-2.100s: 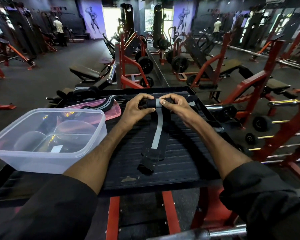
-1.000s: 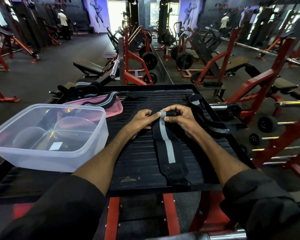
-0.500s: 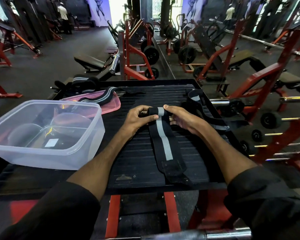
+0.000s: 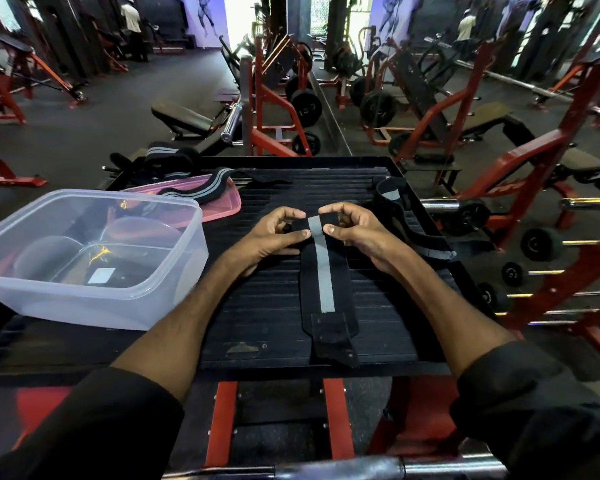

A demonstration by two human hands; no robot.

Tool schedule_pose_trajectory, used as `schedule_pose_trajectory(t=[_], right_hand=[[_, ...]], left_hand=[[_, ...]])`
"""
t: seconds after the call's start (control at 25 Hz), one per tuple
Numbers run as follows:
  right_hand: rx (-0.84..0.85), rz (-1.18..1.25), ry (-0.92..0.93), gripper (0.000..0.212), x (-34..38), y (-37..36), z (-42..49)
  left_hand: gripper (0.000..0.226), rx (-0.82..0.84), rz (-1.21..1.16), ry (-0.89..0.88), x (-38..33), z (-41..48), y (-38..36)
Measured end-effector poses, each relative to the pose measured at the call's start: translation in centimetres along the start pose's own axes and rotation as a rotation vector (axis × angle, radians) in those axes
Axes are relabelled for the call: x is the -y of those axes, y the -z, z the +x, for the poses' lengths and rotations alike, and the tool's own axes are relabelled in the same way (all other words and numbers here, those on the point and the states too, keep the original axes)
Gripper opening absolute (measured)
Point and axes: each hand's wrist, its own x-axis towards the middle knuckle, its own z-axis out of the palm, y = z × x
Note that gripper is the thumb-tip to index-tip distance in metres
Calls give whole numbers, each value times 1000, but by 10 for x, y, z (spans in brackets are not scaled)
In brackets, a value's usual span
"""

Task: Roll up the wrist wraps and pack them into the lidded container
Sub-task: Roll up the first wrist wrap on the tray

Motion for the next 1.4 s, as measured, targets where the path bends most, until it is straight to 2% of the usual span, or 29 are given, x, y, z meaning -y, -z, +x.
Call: schedule_pose_trajectory(t=[0.24, 0.36, 0.44, 0.52, 0.6, 0.68, 0.8, 0.92, 0.96, 1.04, 1.16, 1.28, 1.4], right_hand=[[56, -57, 37, 38, 3, -3, -9], [124, 124, -84, 39, 11, 0, -6], [43, 238, -165, 30, 18, -3, -5], [-29, 151, -197, 21, 18, -7, -7], [46, 1, -197, 38, 13, -7, -8], [115, -48, -207, 54, 11, -8, -11], [65, 22, -177, 41, 14, -7, -13], [19, 68, -132, 27, 12, -8, -13], [17, 68, -117, 28, 11, -9, -13], [16, 71, -100, 36, 11, -9, -13], [49, 85, -95, 37, 10, -8, -14], [107, 91, -129, 30, 12, -8, -13], [137, 326, -211, 36, 22, -4, -14]], left_hand=[[31, -37, 132, -64, 6, 2, -4], [40, -156, 420, -223, 8, 2, -7], [43, -196, 498, -313, 5, -1, -9], [44, -209, 491, -383, 3, -4, -11], [44, -247, 519, -448, 4, -7, -13], [44, -283, 533, -491, 4, -7, -12], [44, -223, 480, -423, -1, -7, -13], [33, -83, 148, -115, -9, -16, -16], [32, -52, 73, -32, -10, -17, -16], [35, -20, 54, 15, -7, -17, -13], [33, -42, 73, -23, -5, -18, -13], [35, -81, 147, -143, -3, -21, -10], [48, -148, 274, -272, -2, -20, -4]])
